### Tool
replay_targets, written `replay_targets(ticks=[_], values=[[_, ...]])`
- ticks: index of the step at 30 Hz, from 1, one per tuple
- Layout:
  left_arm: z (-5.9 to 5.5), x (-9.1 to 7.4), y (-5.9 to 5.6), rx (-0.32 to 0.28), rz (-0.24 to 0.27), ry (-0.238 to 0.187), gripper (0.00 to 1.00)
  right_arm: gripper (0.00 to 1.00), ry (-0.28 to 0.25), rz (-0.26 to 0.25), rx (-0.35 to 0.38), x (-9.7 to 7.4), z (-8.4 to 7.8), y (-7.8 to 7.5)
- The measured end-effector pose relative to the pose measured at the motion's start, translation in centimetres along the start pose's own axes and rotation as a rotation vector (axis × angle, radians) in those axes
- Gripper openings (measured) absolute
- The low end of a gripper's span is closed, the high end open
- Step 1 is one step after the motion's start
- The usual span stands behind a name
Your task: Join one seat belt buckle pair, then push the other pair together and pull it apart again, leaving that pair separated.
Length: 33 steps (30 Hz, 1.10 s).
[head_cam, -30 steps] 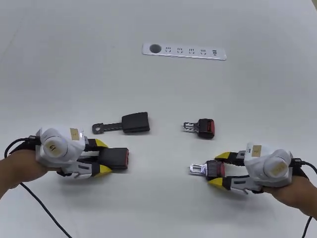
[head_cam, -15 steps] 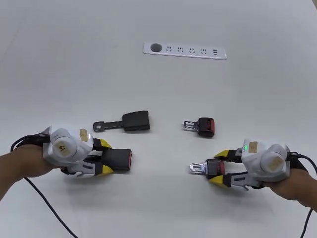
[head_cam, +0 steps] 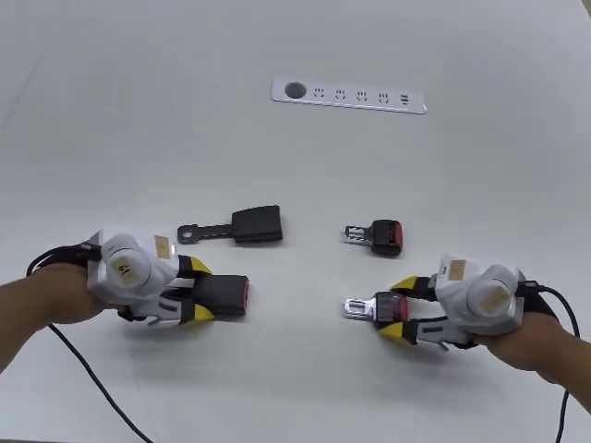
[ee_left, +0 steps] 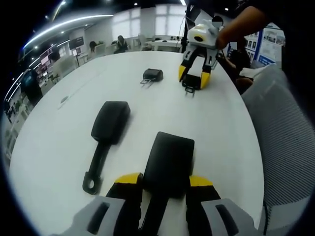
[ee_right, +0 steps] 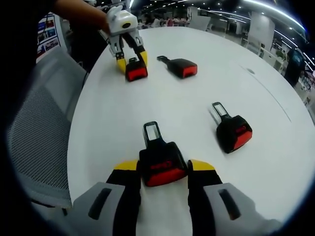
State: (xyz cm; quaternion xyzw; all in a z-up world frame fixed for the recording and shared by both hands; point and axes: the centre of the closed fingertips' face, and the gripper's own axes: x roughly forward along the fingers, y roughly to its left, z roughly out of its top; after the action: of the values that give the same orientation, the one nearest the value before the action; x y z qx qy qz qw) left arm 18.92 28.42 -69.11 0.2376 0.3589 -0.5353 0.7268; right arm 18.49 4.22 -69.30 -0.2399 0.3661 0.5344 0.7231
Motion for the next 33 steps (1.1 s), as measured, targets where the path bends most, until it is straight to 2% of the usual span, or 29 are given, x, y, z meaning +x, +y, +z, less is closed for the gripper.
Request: replay_targets(ticks=[5, 15, 23, 33], values=[[0.0, -0.1, 0.0, -0.002, 0.000, 0.004, 0.35, 0.36, -0.013, 0.008, -0.006, 1.2, 0.8, 0.0], [0.1, -0.2, 0.0, -0.011, 0.006, 0.010, 0.35, 0.36, -0.038, 0.020, -0.029, 4.1, 3.5, 0.9], [0.1, -0.2, 0.0, -0.015, 0.006, 0.021, 0.35, 0.36, -0.067, 0.030, -0.031, 5.0, 5.3, 1.3], [0.1, 0.0, 0.2, -0.016, 0.008, 0.034, 0.35, 0.36, -0.099, 0.050, -0.053, 7.2, 8.1, 2.2]])
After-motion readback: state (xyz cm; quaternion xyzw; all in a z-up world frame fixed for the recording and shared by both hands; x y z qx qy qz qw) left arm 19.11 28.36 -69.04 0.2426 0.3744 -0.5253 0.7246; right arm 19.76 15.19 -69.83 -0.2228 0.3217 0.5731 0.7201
